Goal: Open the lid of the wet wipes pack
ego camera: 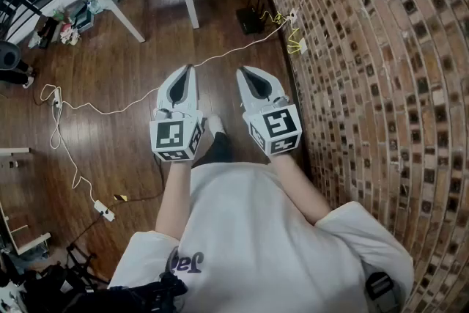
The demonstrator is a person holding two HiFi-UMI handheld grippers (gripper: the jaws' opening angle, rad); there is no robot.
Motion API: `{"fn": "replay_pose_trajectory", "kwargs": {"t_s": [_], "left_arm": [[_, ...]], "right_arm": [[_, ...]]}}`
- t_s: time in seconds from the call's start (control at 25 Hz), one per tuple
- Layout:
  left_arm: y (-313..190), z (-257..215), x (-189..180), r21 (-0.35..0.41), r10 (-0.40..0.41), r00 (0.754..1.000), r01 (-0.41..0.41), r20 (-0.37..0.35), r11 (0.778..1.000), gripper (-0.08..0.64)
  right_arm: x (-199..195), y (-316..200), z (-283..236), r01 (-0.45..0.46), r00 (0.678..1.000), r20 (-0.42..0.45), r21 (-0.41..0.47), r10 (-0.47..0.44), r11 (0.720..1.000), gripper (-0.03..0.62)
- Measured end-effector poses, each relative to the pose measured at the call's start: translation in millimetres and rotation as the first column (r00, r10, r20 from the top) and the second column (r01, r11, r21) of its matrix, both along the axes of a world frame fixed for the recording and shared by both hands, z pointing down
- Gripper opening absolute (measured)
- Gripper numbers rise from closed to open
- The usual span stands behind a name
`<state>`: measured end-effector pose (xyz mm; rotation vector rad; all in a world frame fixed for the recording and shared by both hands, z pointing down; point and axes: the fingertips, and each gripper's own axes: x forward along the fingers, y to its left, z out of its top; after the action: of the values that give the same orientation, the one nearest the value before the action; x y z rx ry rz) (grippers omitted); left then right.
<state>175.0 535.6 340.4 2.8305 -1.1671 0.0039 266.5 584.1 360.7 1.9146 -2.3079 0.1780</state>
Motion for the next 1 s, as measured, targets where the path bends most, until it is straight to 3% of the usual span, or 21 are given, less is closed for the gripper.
{"fn": "replay_pose_trajectory", "kwargs": {"t_s": [0.28,0.52,0.72,0.88,1.0], "left_arm": [[-121.8,-17.2,6.0,0.003,-0.017,1.0,0.017,-0.019,1.0,0.015],[-201.6,-10.4,-29.8,-0.028,-0.093,0.996,0.093,0.006,0.995,0.015],[-241.8,9.0,-51.0,-0.08,-0.164,0.986,0.165,0.021,0.983,0.015],[-285.6,16.9,-58.1,-0.063,-0.215,0.976,0.216,0.023,0.974,0.015],[-331.4,21.2,-74.7,-0.052,-0.296,0.955,0.297,0.022,0.953,0.015]], "right_arm": [[-1.6,-130.2,-15.2,0.057,0.998,-0.027,-0.022,-0.058,0.998,-0.015],[-31.6,-216.1,-21.4,0.129,0.991,-0.025,-0.019,-0.13,0.991,-0.015],[-51.4,-267.8,-1.6,0.213,0.977,-0.004,-0.061,-0.214,0.975,-0.015],[-64.4,-327.6,8.2,0.291,0.957,0.015,-0.058,-0.291,0.955,-0.015],[-75.6,-379.0,16.9,0.339,0.941,0.023,-0.059,-0.338,0.939,-0.015]]}}
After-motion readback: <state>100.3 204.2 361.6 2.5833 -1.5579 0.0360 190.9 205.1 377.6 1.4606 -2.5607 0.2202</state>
